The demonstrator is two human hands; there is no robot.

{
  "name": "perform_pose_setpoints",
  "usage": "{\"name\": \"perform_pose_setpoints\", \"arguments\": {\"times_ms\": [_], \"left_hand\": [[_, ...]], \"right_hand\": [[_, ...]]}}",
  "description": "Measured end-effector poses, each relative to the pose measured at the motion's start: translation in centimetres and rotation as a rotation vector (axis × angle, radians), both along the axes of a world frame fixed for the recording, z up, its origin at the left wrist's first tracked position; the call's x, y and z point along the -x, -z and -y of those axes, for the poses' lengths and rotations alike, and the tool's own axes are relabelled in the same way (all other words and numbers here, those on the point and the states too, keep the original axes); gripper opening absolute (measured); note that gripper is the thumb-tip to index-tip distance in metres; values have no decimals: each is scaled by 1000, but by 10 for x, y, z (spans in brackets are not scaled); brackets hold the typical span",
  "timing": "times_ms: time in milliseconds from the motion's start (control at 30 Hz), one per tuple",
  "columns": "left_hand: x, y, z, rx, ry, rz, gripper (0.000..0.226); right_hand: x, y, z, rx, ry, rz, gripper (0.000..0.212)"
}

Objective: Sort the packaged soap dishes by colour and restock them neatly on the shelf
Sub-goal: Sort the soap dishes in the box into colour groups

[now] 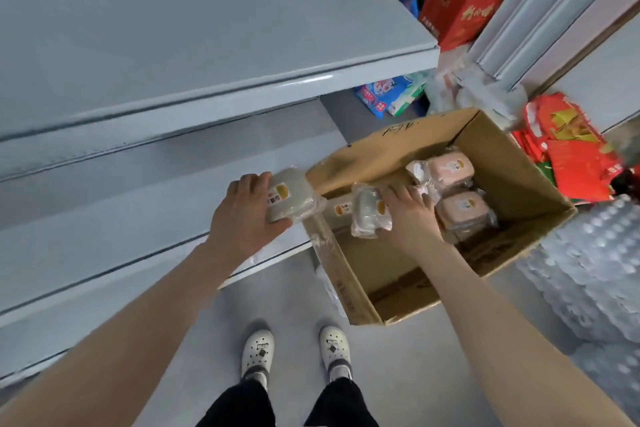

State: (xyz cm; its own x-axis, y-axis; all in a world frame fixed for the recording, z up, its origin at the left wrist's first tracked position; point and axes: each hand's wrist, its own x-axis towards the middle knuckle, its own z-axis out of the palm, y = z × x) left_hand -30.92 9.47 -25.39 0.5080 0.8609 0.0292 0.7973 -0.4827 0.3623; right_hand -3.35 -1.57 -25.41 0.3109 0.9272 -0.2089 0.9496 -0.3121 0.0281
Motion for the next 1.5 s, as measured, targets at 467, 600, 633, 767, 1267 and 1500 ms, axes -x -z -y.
{"name": "perform_pose_setpoints", "arguments": {"times_ms": [467,600,633,767,1267,1500], "left_hand": [[-22,15,31,17,-311,-28,88],[-40,2,33,-30,-228,-51,86],[-46,-2,33,-46,-198,-64,85],[-87,-10,29,-108,-95,-80,86],[-132,24,58,-86,-123,-165,84],[-113,38,62,-85,-218,-172,67]], "right_hand": [[-35,105,-83,170,-449,-186,87],[-55,77,-75,109,-409,-209,84],[-61,62,-73,66,-380,-221,82],[-79,2,-58,-239,-432,-297,73],[-133,16,-16,2,-494,-191,90],[-92,40,-66,51,-670,-253,76]]}}
